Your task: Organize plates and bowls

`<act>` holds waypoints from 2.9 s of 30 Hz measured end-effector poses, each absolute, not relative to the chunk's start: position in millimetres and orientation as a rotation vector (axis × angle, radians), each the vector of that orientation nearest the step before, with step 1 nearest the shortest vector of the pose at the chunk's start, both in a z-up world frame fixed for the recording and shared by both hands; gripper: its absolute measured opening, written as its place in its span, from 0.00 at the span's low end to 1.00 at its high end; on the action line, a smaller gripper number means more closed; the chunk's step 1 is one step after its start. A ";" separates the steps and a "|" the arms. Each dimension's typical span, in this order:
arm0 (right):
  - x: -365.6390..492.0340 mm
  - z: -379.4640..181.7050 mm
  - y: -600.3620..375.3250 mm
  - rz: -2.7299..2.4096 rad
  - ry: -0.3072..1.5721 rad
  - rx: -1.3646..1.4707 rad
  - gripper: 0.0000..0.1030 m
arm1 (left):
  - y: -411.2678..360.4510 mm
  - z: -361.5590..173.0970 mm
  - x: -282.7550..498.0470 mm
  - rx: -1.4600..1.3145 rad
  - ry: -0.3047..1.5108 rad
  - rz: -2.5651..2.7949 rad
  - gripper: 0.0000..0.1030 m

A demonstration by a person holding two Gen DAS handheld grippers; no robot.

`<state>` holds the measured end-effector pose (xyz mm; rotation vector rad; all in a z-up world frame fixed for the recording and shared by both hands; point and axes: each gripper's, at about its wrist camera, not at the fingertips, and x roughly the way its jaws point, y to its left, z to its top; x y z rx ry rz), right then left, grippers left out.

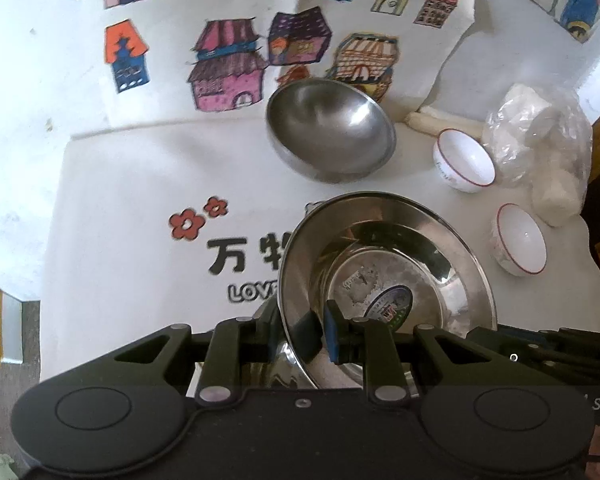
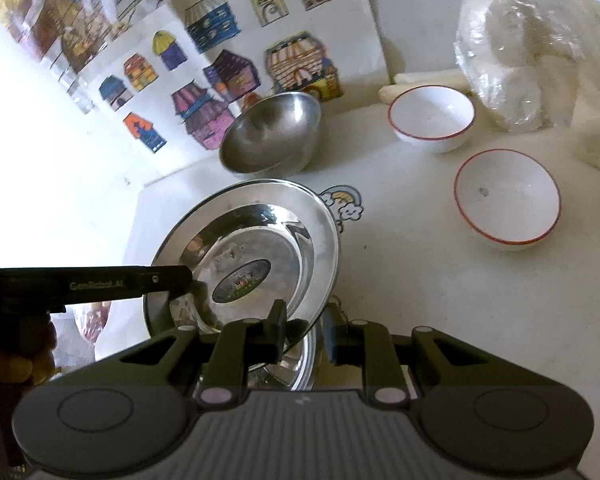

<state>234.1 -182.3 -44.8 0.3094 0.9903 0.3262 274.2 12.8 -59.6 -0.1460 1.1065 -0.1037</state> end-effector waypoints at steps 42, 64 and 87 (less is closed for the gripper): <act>223.0 -66.1 -153.9 0.430 1.117 0.243 0.23 | 23.2 -82.9 243.9 -0.037 1.183 -0.060 0.26; 225.8 -67.5 -153.2 0.446 1.133 0.227 0.28 | 21.7 -85.1 247.6 -0.029 1.197 -0.056 0.29; 224.6 -53.3 -160.7 0.439 1.100 0.256 0.78 | 39.0 -72.0 263.2 -0.063 1.142 -0.020 0.89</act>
